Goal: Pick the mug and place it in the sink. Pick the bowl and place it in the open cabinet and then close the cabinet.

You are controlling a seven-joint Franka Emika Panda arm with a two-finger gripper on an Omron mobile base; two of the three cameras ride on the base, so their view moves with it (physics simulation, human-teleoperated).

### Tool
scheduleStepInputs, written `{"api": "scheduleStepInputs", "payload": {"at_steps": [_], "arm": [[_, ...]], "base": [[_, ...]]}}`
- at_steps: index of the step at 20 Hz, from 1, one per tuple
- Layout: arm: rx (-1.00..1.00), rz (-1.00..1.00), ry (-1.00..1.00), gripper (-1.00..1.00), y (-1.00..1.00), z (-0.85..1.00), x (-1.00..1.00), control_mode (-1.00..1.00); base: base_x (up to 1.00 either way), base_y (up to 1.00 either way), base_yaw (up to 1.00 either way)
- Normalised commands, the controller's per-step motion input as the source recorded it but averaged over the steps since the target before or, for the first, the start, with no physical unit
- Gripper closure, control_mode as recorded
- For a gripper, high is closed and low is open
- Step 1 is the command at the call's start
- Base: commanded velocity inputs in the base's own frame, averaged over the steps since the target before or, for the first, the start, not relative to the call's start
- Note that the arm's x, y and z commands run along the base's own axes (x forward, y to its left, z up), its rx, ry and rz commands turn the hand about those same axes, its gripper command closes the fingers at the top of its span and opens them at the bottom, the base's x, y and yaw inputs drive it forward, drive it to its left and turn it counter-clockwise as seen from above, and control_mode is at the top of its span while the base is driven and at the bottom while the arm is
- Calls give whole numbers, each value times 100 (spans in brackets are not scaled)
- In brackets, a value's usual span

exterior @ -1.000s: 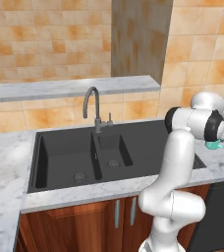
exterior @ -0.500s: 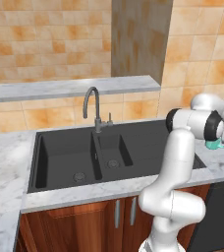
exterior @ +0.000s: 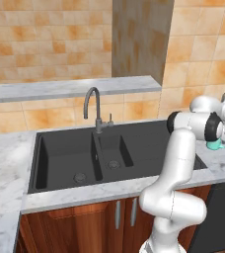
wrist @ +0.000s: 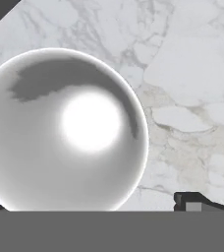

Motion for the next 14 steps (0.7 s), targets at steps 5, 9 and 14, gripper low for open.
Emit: {"api": "scheduleStepInputs", "payload": {"at_steps": [5,9,14], "arm": [[0,6,4,-100,-3,-17,-3,-100],[0,3,0,-100,-10,-10,-36,-100],[0,5,0,-100,1,-16,-28,-100]], "base": [[0,0,0],[0,0,0],[0,0,0]]}}
